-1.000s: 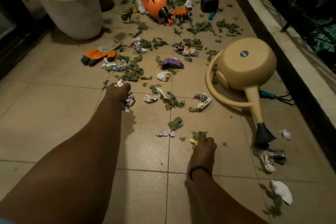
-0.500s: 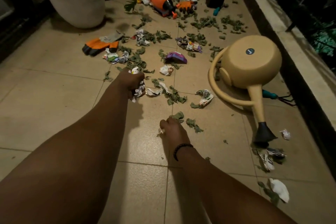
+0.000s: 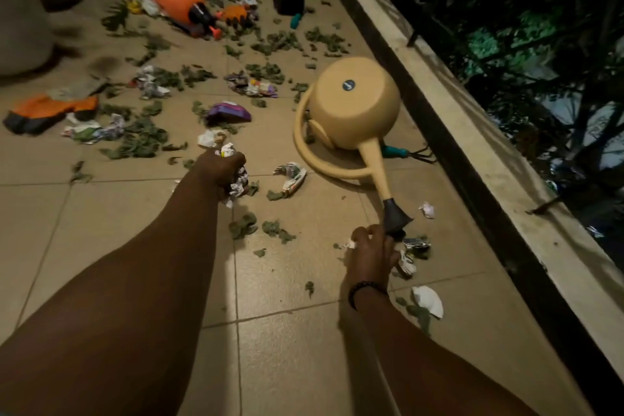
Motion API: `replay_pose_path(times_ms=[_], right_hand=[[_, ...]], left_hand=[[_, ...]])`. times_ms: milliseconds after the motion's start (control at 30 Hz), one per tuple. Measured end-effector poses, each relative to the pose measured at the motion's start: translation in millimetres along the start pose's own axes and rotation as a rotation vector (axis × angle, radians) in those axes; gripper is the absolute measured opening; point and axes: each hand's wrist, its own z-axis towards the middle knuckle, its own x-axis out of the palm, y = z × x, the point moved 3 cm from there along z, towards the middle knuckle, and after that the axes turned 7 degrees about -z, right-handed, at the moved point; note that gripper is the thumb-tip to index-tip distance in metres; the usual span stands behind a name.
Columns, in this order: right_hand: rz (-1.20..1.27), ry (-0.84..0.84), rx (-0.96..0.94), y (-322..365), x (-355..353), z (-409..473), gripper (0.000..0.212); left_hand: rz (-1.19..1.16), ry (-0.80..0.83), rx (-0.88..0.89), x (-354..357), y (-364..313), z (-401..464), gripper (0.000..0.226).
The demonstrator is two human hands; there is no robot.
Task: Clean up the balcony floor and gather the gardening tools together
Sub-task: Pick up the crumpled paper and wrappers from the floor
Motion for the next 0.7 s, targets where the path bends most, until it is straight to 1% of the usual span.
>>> replay_pose_path(times_ms=[100,167,233,267,333,400,467,500,533,600,633,667,700], right_hand=[[-0.002,0.014,0.245,-49.5,0.5,-5.6,0.034],[-0.044,0.077,0.39,-74.1,4.5,-17.2,0.029],[-0.039,0.146,0.456,-85.6,10.6,-29.1,0.027],[-0.018,0.126,0.427,-89.5,13.2,-30.5,0.029],[0.021,0.044,0.309,-95.3,22.0,-24.4,0.029],[0.138,-0.034,0.241,-98.3,21.8,-13.8,0.027],[0.324,0.027,0.215,-98.4,25.0,0.7,0.033],[0.307,0.059,0.215,-97.2,25.2,8.2,0.036],[0.262,0.133,0.215,-96.0,28.2,15.2,0.036],[0.221,0.212,0.211,-92.1,29.0,25.2,0.026],[0.202,0.179,0.245,-91.2,26.3,29.4,0.024],[0.19,0.183,0.211,-90.3,27.8,33.7,0.028],[0.149,0.139,0.09,-89.7,28.9,37.4,0.029]], left_hand=[[-0.073,-0.009,-0.013,20.2,-1.7,1.4,0.034],[-0.088,-0.024,-0.006,29.3,-2.1,3.4,0.033],[-0.118,-0.033,-0.012,31.8,-3.3,3.0,0.033],[-0.126,-0.027,-0.013,32.2,-3.3,3.5,0.034],[-0.083,-0.033,-0.013,30.3,-2.7,5.0,0.034],[-0.041,-0.049,-0.02,27.5,-3.7,2.3,0.033],[-0.032,-0.064,-0.013,25.7,-2.9,3.3,0.032],[-0.032,-0.064,-0.016,25.6,-2.6,3.8,0.032],[-0.033,-0.062,-0.021,25.6,-2.3,3.9,0.032],[-0.031,-0.061,-0.026,28.4,-2.5,2.4,0.032],[-0.034,-0.053,-0.024,30.8,-2.1,3.0,0.032],[-0.02,-0.037,-0.014,34.0,-2.4,2.9,0.031],[0.015,-0.028,-0.009,36.8,-3.1,2.0,0.032]])
